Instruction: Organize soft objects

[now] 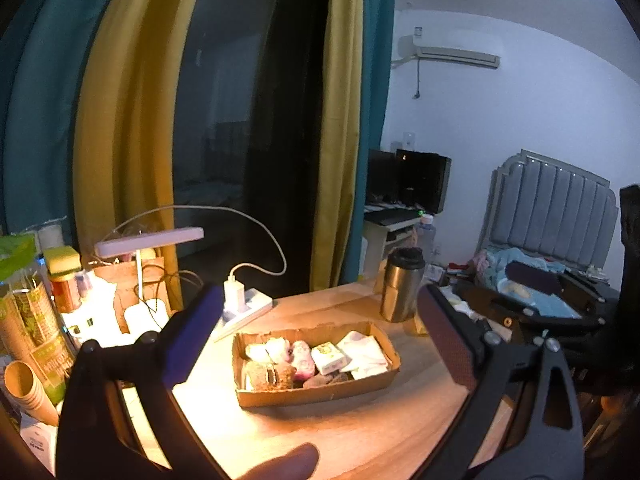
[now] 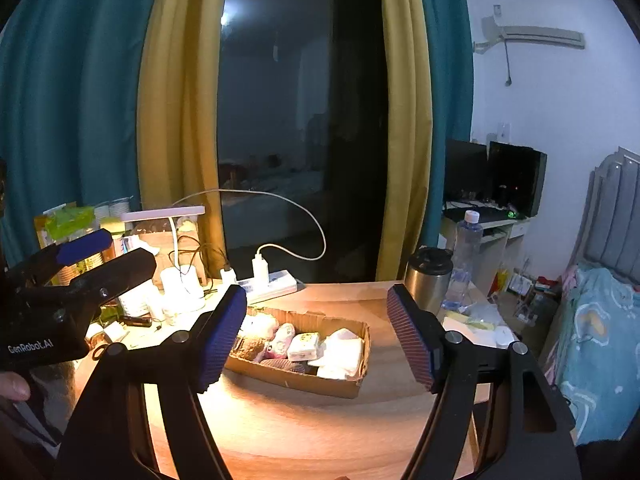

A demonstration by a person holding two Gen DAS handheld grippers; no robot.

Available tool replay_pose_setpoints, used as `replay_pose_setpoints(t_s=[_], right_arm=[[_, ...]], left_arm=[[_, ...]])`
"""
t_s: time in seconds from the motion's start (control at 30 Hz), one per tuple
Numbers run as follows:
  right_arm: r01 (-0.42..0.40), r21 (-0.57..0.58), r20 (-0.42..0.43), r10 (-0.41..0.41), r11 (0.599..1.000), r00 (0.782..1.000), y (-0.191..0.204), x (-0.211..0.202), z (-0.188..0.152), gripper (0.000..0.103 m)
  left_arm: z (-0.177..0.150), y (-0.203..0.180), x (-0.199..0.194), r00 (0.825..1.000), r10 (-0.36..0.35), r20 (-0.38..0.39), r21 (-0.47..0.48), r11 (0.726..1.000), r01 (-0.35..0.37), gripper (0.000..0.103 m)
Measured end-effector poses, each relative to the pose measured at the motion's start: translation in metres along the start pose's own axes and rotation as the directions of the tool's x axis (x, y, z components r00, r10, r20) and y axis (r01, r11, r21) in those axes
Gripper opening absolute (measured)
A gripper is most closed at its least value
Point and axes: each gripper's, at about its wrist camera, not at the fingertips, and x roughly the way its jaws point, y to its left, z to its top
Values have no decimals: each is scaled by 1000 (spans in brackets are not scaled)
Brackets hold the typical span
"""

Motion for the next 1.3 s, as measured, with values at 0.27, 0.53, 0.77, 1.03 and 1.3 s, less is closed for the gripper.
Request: replay_pose_setpoints(t_s=[0.27,0.53,0.77,1.03,1.3], right_arm=[[8,9,-1,-8,1000,1000,-5,5,1,76],[9,11,-7,-9,1000,1000,-5,7,1,76],[6,12,-13,-6,1000,1000,-6,11,0,76],[7,11,-17,-7,1000,1000,-6,11,-1,76],[5,15,-29,-5,1000,1000,-9,19,-3,76]], left_arm=[[1,-5,4,1000,8,0,22,1000,-8,98],[0,-6,7,1000,1,-3,24,1000,-1,98],[-1,-7,9,1000,-5,-2,27,1000,5,98],[-1,-6,11,1000,-6,-5,25,1000,6,98],[-2,-9,17,1000,-6,-18,25,1000,7,98]])
